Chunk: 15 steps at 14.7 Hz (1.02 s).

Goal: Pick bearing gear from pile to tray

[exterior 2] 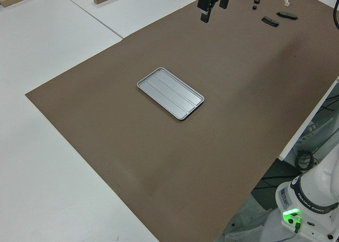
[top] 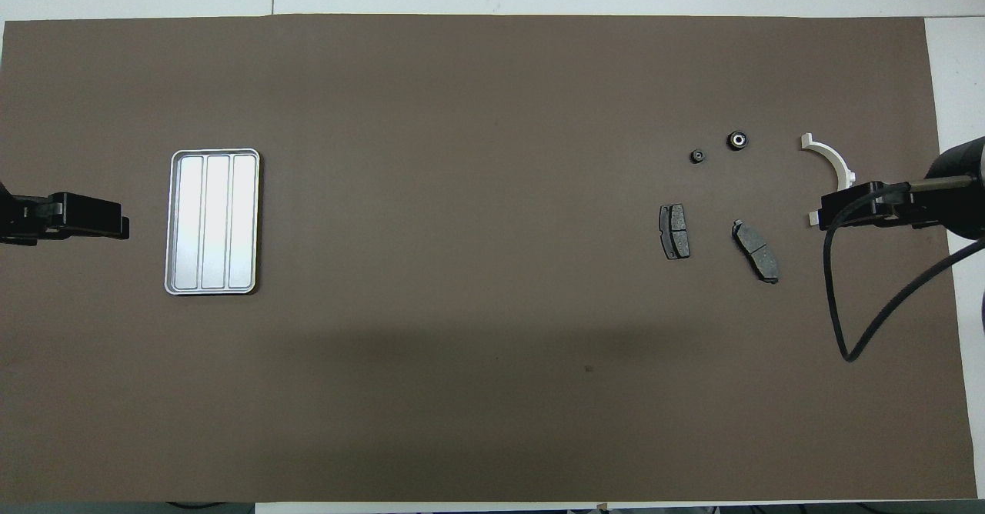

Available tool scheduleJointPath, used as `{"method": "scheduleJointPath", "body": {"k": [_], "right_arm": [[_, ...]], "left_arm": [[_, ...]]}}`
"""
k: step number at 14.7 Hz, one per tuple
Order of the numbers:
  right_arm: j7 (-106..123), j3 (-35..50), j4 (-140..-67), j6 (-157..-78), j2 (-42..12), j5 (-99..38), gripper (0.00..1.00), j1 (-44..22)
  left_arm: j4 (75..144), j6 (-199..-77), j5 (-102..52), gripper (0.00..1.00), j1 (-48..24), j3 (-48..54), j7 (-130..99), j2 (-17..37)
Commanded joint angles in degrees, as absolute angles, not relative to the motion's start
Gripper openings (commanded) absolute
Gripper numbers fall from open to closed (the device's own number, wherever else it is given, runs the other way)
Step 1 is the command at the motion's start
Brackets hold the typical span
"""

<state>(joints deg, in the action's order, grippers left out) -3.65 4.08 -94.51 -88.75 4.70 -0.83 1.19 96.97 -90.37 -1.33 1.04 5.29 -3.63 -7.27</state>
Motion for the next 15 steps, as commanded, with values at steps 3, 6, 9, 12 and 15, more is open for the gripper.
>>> {"method": "scheduleJointPath", "body": {"k": [3,6,9,12,15], "right_arm": [[-2.28,4.57,-94.75,-89.47,5.1,-0.53,1.0,1.85],[-2.02,4.57,-94.75,-89.39,5.62,-1.14,1.0,2.37],[-1.58,4.13,-94.83,-89.12,5.8,-1.41,1.0,2.55],[-1.84,4.13,-94.92,-89.3,5.8,-1.41,1.0,2.29],[-1.76,4.13,-95.27,-89.12,6.06,-0.61,1.0,2.29]], "left_arm": [[96.68,-89.47,-1.93,1.0,0.88,5.19,-3.43,-7.65],[96.68,-89.47,-1.93,1.0,0.88,5.19,-3.43,-7.65],[96.68,-89.47,-1.93,1.0,0.88,5.19,-3.43,-7.65],[96.68,-89.47,-1.93,1.0,0.88,5.19,-3.43,-7.65],[96.68,-89.47,-1.93,1.0,0.88,5.19,-3.43,-7.65]]}}
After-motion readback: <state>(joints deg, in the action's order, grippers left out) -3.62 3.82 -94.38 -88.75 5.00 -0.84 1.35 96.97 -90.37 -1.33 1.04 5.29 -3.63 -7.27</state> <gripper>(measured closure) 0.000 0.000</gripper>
